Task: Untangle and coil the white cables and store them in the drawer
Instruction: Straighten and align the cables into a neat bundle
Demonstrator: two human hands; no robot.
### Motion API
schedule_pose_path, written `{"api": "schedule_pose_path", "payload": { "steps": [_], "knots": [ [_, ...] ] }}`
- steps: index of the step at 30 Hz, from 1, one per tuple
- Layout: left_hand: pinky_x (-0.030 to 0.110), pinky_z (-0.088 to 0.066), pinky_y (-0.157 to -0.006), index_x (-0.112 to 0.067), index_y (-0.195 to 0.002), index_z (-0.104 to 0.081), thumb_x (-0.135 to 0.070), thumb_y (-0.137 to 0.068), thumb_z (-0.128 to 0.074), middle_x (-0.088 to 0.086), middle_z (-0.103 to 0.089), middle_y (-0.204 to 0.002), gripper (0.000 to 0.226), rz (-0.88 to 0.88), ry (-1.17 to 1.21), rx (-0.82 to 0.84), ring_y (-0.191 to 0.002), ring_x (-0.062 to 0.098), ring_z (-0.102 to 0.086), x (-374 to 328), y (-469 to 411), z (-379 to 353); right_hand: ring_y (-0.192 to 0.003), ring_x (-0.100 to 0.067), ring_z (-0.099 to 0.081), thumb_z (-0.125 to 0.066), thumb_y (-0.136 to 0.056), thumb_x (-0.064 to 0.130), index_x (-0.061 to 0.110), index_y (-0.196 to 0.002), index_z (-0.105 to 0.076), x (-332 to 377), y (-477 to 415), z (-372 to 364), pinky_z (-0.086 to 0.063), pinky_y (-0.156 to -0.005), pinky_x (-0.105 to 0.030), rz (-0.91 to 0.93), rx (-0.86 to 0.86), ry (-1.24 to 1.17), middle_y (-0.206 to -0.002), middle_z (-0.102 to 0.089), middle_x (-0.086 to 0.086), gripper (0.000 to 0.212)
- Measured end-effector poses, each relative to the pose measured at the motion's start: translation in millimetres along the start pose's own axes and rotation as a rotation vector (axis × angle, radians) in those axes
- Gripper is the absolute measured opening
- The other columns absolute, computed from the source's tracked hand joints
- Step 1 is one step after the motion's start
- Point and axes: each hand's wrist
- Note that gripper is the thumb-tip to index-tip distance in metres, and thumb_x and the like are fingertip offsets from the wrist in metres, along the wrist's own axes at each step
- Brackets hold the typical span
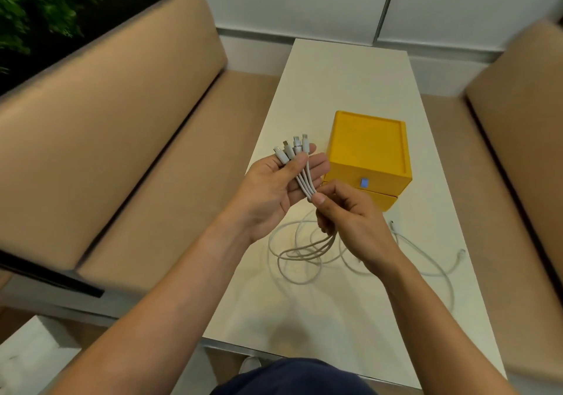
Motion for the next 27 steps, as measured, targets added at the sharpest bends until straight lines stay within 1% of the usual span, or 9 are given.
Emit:
{"api": "schedule_pose_path", "payload": {
  "steps": [5,7,10,13,15,18,23,25,27],
  "knots": [
    [0.029,-0.061,-0.086,-0.003,-0.124,-0.064,-0.011,-0.106,-0.051,0.014,-0.076,-0.115,0.024,-0.015,-0.055,-0.037,-0.110,0.025,-0.073,9,4,-1,-0.069,-0.019,-0.069,-0.063,-0.102,0.024,0.014,-0.093,-0.069,0,7,5,-0.059,-0.072,-0.044,-0.069,0.023,0.032,-0.077,-0.073,-0.007,0.014],
    [0.029,-0.061,-0.082,-0.004,-0.119,-0.065,-0.011,-0.105,-0.053,0.012,-0.077,-0.109,0.020,-0.042,-0.068,-0.061,-0.104,0.023,-0.075,12,7,-3,-0.084,-0.014,-0.072,-0.069,-0.097,0.036,0.022,-0.098,-0.068,-2,7,7,-0.061,-0.081,-0.044,-0.069,-0.071,0.088,-0.090,-0.074,0.004,0.014],
    [0.030,-0.061,-0.082,-0.005,-0.118,-0.065,-0.011,-0.105,-0.052,0.013,-0.077,-0.109,0.019,-0.082,-0.135,-0.033,-0.104,0.025,-0.075,15,12,-6,-0.101,-0.013,-0.072,-0.067,-0.095,0.047,0.028,-0.113,-0.068,10,0,12,-0.062,-0.088,-0.045,0.009,-0.237,-0.084,-0.107,-0.073,0.009,0.026],
    [0.032,-0.060,-0.083,-0.005,-0.121,-0.067,-0.014,-0.102,-0.057,0.015,-0.077,-0.111,0.023,-0.109,-0.201,0.015,-0.106,0.029,-0.075,15,18,-13,-0.106,-0.018,-0.073,-0.067,-0.098,0.035,0.026,-0.119,-0.074,33,-13,18,-0.060,-0.092,-0.043,0.076,-0.122,-0.162,-0.113,-0.077,0.003,0.024],
    [0.032,-0.060,-0.084,-0.003,-0.122,-0.066,-0.016,-0.101,-0.058,0.016,-0.076,-0.112,0.026,-0.117,-0.236,0.047,-0.106,0.029,-0.074,12,20,-15,-0.100,-0.024,-0.075,-0.074,-0.092,0.026,0.018,-0.108,-0.078,44,-21,21,-0.061,-0.088,-0.042,0.070,-0.023,-0.190,-0.105,-0.079,-0.001,0.019],
    [0.031,-0.060,-0.084,-0.003,-0.121,-0.067,-0.010,-0.101,-0.057,0.017,-0.076,-0.113,0.023,-0.101,-0.286,0.067,-0.107,0.029,-0.074,7,23,-13,-0.088,-0.024,-0.075,-0.083,-0.073,0.027,0.009,-0.094,-0.079,50,-29,27,-0.058,-0.077,-0.035,0.024,0.039,-0.287,-0.097,-0.079,-0.008,0.028],
    [0.034,-0.062,-0.085,-0.003,-0.114,-0.071,-0.009,-0.101,-0.060,0.020,-0.077,-0.105,0.018,-0.092,-0.437,0.031,-0.100,0.028,-0.077,-4,28,-8,-0.080,-0.022,-0.073,-0.087,-0.066,0.026,0.013,-0.081,-0.079,58,-40,24,-0.060,-0.076,-0.041,-0.014,0.086,-0.246,-0.091,-0.078,-0.009,0.021],
    [0.035,-0.062,-0.085,-0.003,-0.112,-0.072,-0.009,-0.102,-0.060,0.021,-0.077,-0.103,0.017,-0.143,-0.472,-0.001,-0.098,0.028,-0.077,-13,27,-6,-0.080,-0.022,-0.074,-0.086,-0.076,0.020,0.014,-0.088,-0.080,60,-44,13,-0.062,-0.079,-0.045,0.021,0.038,-0.237,-0.093,-0.079,-0.006,0.015],
    [0.034,-0.061,-0.083,-0.006,-0.113,-0.071,-0.009,-0.103,-0.058,0.017,-0.078,-0.103,0.017,-0.225,-0.442,-0.041,-0.098,0.028,-0.077,-23,26,-6,-0.096,-0.025,-0.075,-0.080,-0.088,0.024,0.018,-0.112,-0.076,60,-47,-1,-0.062,-0.087,-0.049,0.065,0.048,-0.262,-0.107,-0.077,-0.004,0.025]
  ]
}}
Point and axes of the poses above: each hand's wrist, its own y-axis away from the middle knuckle, its own z-axis out of the back of the hand, x = y × z
